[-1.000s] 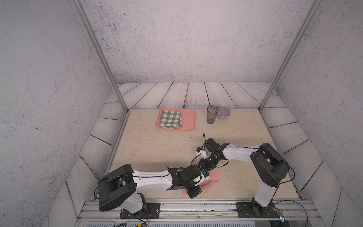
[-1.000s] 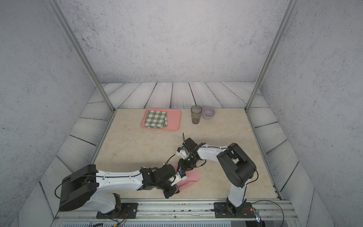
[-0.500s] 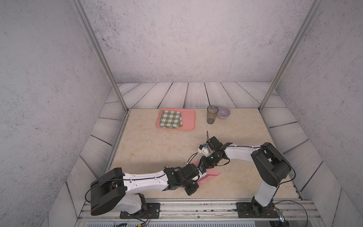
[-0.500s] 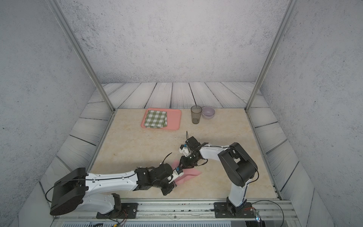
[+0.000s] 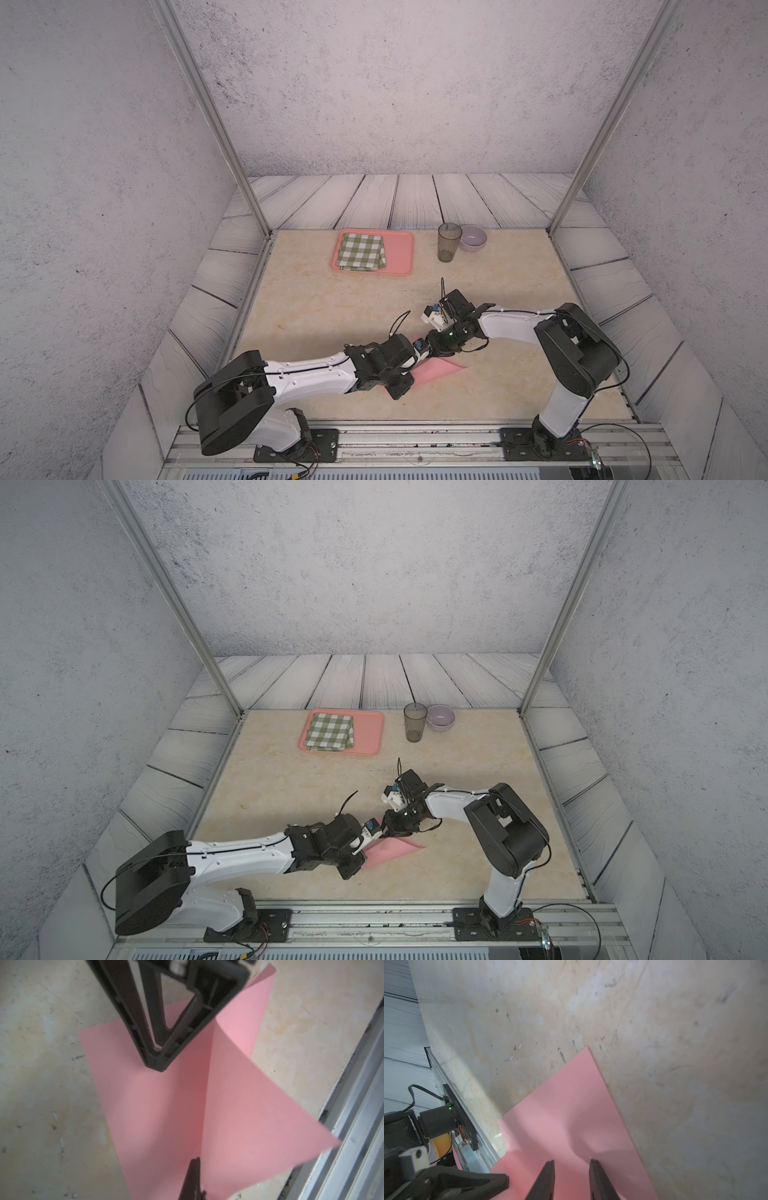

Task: Fold the square paper diagonally
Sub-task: Fold the paper at the center of the board.

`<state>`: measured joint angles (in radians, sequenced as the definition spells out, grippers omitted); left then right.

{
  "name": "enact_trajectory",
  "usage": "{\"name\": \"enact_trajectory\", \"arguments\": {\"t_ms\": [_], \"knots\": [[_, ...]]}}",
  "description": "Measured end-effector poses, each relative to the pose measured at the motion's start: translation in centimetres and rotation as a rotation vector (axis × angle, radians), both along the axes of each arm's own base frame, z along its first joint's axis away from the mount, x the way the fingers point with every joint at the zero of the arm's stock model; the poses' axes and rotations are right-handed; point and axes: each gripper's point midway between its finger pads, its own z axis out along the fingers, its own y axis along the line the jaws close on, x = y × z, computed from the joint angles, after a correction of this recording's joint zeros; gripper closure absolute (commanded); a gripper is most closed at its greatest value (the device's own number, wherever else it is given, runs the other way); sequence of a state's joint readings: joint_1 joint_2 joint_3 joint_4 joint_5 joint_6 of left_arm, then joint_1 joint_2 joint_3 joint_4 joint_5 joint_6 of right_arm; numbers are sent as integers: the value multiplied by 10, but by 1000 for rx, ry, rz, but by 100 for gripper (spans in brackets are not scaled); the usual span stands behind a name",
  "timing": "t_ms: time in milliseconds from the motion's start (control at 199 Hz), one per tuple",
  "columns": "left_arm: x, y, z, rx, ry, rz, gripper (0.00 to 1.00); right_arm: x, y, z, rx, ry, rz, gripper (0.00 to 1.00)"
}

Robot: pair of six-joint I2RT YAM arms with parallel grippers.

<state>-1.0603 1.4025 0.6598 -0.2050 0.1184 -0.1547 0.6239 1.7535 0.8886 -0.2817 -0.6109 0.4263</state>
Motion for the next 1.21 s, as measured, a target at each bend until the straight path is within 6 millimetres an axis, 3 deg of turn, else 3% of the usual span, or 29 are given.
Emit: {"name": "enact_trajectory", "arguments": {"t_ms": [544,806,947,1108,1209], "knots": [[19,-2,-15,59,34,-1,100,3,-6,5,-23,-35,-9,48],[18,-3,-14,47,51,-8,100,15,-38,11,-28,-90,-140,40],[17,-5,-17,52,66,-17,100,21,-48,25,14,-144,-185,39],[18,-10,-14,54,74,-30,100,22,-39,49,106,-212,-146,39],[19,-15,-9,39,70,-40,100,17,-38,53,133,-225,-123,39]]}}
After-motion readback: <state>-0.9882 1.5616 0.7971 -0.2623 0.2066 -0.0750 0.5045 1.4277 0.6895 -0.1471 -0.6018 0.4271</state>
